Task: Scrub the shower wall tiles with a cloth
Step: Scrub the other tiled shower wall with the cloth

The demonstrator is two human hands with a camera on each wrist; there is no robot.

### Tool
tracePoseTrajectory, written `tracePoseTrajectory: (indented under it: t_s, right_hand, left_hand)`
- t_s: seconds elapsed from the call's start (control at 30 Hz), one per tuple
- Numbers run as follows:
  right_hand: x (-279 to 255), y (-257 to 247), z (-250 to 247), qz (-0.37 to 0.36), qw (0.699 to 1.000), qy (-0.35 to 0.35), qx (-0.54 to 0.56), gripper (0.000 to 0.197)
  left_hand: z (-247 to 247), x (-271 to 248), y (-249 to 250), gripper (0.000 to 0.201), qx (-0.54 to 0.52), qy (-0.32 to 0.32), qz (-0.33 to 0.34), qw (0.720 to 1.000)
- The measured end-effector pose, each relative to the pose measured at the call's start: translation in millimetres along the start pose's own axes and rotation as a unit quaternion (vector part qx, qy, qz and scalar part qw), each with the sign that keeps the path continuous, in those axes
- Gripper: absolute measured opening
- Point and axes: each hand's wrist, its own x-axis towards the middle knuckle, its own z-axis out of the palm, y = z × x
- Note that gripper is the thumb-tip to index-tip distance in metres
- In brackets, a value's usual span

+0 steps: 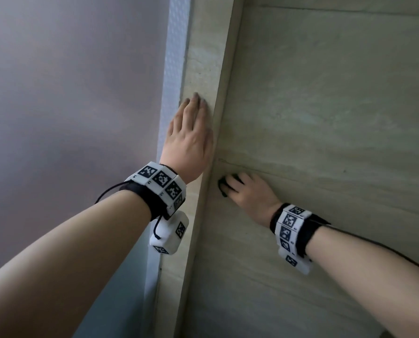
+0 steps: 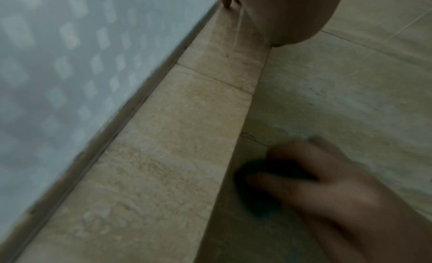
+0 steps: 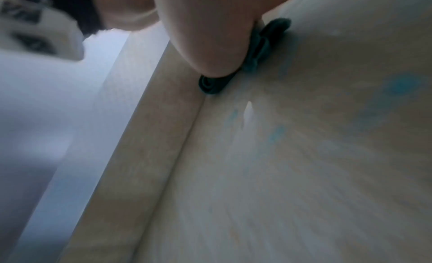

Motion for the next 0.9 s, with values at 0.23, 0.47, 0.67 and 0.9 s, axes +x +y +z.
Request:
tracePoseTrajectory:
  t_s: [0.23,0.47,0.67,0.9]
  right_hand:
    - [47,69,-33,0.104,0.988,0.078,-0.082,0.04]
    - [46,24,-14,0.171,0.983,0.061,-0.013,0.045]
    - [-49,-7,-8,-0.067,0.996,-0.063,-0.005,0.046]
    - [-3,122,-71,0.258,0.956,0.095,-0.099,0.044]
  left_hand:
    - [9,-1,-1,0.051,-0.001,0.022,0.004,1.0]
    - [13,-1,2,0.052,0.001,0.022,-0.003,1.0]
    - [7,-1,2,0.054,0.01,0.008,0.003,1.0]
    - [3,-3,2,0.057,0.021,-0.006,0.016,1.0]
